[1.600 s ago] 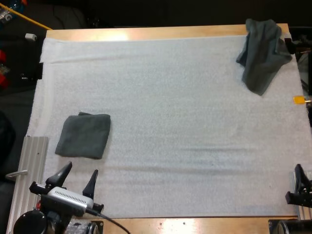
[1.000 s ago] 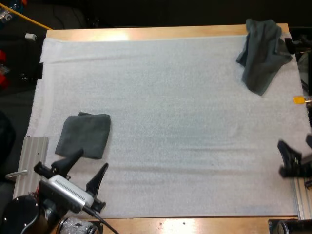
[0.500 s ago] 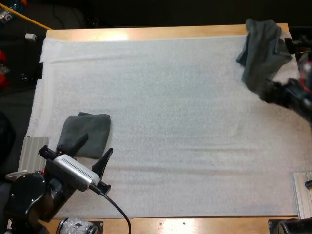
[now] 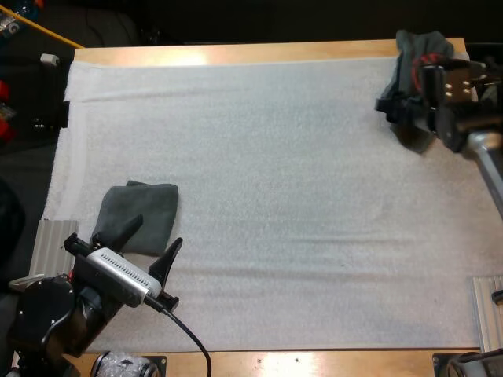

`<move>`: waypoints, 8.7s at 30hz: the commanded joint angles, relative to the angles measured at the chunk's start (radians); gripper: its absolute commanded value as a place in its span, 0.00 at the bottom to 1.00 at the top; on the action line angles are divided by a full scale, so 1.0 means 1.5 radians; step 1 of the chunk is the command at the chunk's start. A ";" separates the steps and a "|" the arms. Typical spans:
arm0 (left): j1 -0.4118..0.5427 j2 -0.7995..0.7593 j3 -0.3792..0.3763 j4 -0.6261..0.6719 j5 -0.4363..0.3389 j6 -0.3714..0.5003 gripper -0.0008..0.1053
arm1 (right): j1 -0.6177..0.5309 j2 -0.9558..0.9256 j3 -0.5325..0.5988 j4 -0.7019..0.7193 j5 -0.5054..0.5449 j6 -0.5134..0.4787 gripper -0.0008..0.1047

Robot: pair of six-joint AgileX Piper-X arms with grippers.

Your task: Pick towel from pile, fold and stack

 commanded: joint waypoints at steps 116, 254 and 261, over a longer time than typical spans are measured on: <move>-0.004 0.000 -0.005 -0.008 0.061 -0.040 0.57 | 0.213 -0.274 0.018 0.110 0.000 0.011 0.57; -0.298 0.799 -0.005 -0.189 -0.023 -0.328 0.50 | 0.065 -0.326 0.435 0.095 -0.130 0.106 0.01; -0.277 0.834 -0.005 -0.217 0.047 -0.333 0.36 | 0.065 -0.326 0.435 0.095 -0.130 0.105 0.01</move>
